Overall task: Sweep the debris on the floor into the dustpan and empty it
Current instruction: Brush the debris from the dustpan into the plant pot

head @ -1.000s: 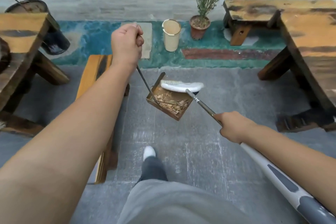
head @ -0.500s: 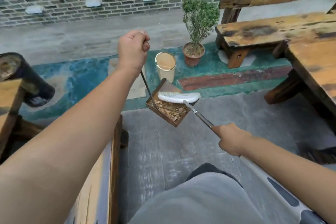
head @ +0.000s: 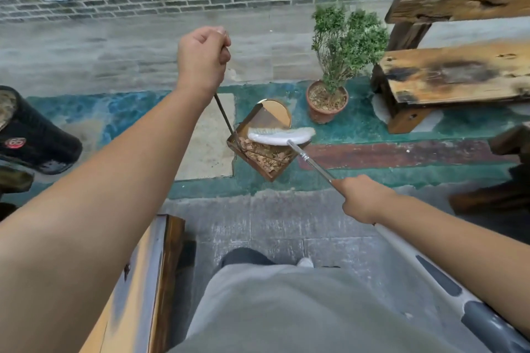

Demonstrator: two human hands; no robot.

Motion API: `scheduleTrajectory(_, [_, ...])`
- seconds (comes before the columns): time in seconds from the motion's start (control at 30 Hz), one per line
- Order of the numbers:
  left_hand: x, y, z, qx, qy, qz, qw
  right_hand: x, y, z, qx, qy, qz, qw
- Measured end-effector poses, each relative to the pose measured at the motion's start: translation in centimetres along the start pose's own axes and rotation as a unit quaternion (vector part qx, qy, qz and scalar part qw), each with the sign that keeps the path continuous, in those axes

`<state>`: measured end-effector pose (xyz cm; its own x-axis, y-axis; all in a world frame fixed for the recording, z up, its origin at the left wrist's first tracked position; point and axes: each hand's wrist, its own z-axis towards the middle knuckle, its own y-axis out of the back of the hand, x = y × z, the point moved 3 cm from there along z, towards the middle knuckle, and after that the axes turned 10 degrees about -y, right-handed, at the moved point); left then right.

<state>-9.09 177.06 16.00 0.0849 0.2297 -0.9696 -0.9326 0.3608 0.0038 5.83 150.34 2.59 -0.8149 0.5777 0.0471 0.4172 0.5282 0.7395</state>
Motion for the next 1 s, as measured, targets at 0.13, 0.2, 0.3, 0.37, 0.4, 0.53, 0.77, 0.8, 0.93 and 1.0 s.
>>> scheduleTrajectory(0.13, [2.3,-0.8,6.6,0.019,0.003,0.012,1.000,0.8,4.0,5.1,0.009,0.001,-0.011,1.000])
scheduleTrajectory(0.2, [4.4,-1.2,10.5,0.031,0.012,0.016,0.999,1.7,5.8,8.2,0.018,-0.002,-0.010,1.000])
scheduleTrajectory(0.3, [8.4,-1.7,17.9,0.063,0.026,0.027,0.997,3.9,8.2,13.8,0.028,-0.026,0.000,0.999])
scheduleTrajectory(0.37, [9.5,-2.0,19.4,0.083,0.027,0.037,0.996,4.7,8.9,14.6,0.022,-0.017,-0.006,1.000])
scheduleTrajectory(0.4, [10.5,-2.4,21.9,0.101,0.033,0.040,0.994,5.4,9.7,16.3,0.021,-0.029,0.005,0.999])
scheduleTrajectory(0.53, [13.2,-3.2,27.6,0.199,0.041,0.081,0.976,8.2,12.2,20.2,0.042,-0.046,0.022,0.998])
scheduleTrajectory(0.77, [16.9,-6.0,34.7,0.384,0.039,0.148,0.910,10.7,16.2,26.9,0.042,-0.056,0.006,0.998])
scheduleTrajectory(0.8, [17.2,-6.2,35.5,0.384,0.040,0.154,0.909,10.7,16.7,27.7,0.039,-0.055,0.004,0.998])
scheduleTrajectory(0.93, [18.1,-7.6,37.8,0.396,0.017,0.166,0.903,10.6,17.8,30.3,0.043,-0.058,-0.001,0.997])
scheduleTrajectory(1.0, [18.4,-8.3,38.4,0.423,0.029,0.138,0.895,10.6,18.3,31.5,0.047,-0.059,0.007,0.997])
